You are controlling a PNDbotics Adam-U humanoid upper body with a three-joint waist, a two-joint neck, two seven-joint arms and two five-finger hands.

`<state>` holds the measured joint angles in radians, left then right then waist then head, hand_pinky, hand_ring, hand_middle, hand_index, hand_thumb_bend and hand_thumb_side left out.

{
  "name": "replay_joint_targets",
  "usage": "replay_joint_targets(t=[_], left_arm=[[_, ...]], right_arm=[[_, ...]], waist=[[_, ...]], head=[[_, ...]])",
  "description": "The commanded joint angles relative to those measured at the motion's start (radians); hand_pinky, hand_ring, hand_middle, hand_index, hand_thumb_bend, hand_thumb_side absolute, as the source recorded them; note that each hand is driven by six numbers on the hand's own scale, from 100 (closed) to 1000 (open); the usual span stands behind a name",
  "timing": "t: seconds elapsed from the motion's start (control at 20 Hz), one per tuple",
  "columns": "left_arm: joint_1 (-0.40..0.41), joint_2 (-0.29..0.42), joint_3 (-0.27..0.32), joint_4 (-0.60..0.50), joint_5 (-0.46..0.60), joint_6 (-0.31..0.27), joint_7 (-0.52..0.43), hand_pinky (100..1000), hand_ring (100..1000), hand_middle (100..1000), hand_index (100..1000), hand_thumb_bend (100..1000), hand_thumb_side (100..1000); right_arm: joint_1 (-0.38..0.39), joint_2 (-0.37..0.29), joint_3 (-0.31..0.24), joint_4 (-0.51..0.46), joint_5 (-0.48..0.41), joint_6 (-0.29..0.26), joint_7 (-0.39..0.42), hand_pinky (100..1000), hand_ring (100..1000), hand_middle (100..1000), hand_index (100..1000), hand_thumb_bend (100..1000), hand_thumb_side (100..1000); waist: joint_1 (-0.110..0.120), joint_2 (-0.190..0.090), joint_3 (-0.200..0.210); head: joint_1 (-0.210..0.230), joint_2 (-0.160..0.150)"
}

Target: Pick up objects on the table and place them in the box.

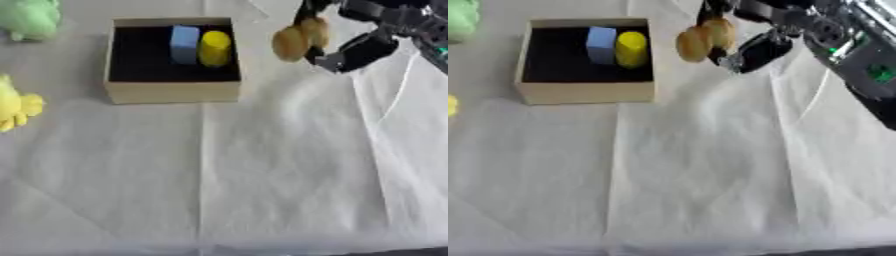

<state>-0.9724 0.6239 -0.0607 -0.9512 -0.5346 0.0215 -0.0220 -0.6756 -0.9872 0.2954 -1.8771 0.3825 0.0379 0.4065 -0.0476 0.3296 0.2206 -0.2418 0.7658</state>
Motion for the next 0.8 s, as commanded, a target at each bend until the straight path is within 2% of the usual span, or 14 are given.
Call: replay_joint_targets(t=[0.05, 0.2, 0.4, 0.6, 0.8], left_arm=[[-0.015, 0.024, -0.002, -0.020, -0.006, -0.005, -0.003, 817, 911, 895, 930, 611, 497], [-0.020, 0.020, -0.003, -0.021, -0.009, -0.007, -0.004, 817, 911, 895, 930, 612, 498], [-0.028, 0.011, -0.008, -0.028, -0.013, -0.012, -0.008, 816, 911, 895, 930, 611, 498], [-0.029, 0.007, -0.009, -0.031, -0.013, -0.012, -0.009, 816, 911, 895, 929, 610, 496], [-0.030, 0.005, -0.008, -0.031, -0.011, -0.011, -0.008, 815, 910, 894, 929, 609, 496]], right_arm=[[-0.088, 0.038, 0.031, 0.025, -0.007, 0.030, 0.040, 718, 666, 584, 674, 131, 100], [-0.185, 0.122, 0.081, 0.108, 0.027, 0.038, 0.082, 716, 666, 585, 676, 124, 100], [-0.263, 0.220, 0.127, 0.235, 0.086, 0.023, 0.099, 720, 677, 595, 684, 138, 100], [-0.287, 0.276, 0.151, 0.326, 0.136, -0.009, 0.097, 723, 684, 599, 689, 150, 100], [-0.287, 0.299, 0.164, 0.380, 0.158, -0.034, 0.095, 722, 687, 602, 691, 162, 100]], waist=[[-0.004, -0.035, 0.005], [-0.009, -0.039, 0.014], [-0.014, -0.038, 0.029], [-0.021, -0.034, 0.041], [-0.028, -0.029, 0.047]], head=[[-0.006, 0.004], [-0.011, 0.004], [-0.021, 0.004], [-0.025, 0.004], [-0.023, 0.004]])
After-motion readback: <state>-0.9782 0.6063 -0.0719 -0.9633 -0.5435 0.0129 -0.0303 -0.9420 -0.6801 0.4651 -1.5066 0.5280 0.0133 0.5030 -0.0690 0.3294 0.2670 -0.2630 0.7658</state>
